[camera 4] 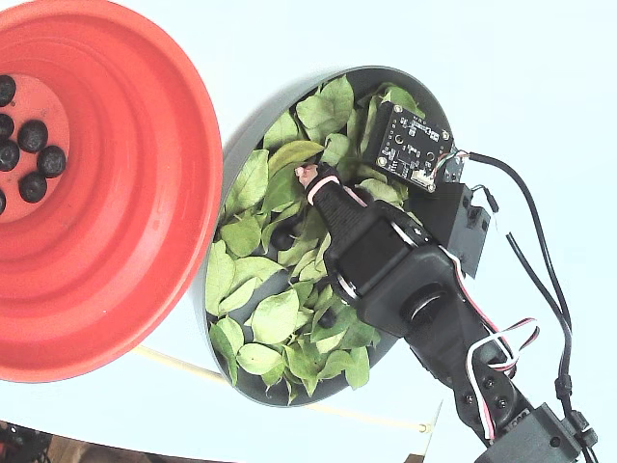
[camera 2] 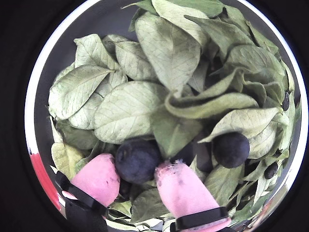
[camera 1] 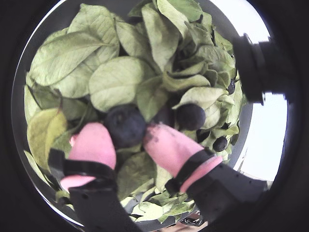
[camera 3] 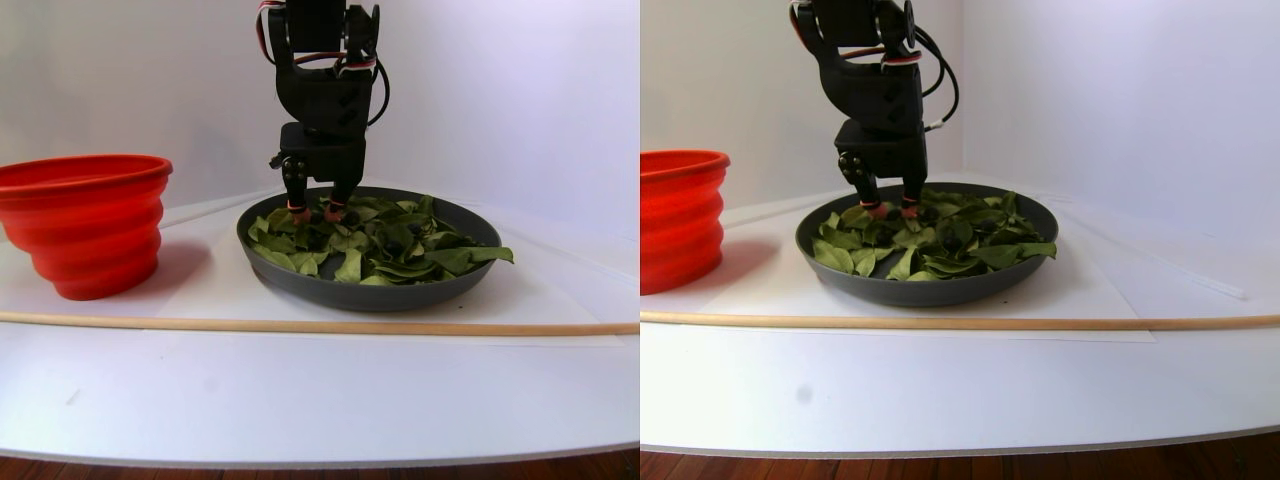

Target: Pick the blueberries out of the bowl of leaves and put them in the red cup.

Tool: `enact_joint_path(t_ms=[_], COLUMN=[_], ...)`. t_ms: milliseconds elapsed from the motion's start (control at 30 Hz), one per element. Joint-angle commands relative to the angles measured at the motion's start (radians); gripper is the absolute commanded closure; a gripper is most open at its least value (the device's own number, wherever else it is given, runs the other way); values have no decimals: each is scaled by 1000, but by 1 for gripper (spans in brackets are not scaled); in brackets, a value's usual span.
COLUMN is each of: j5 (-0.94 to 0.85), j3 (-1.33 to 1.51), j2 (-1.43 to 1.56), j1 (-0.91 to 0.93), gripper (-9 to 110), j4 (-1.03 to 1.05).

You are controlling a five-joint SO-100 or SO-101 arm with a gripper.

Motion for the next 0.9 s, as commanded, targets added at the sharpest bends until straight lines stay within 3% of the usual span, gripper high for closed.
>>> enact_joint_path(t_ms=[0, 867], j5=[3, -9], j3=[2, 48], j2=[112, 265], j1=[-8, -14], gripper=[88, 89], j4=[-8, 63])
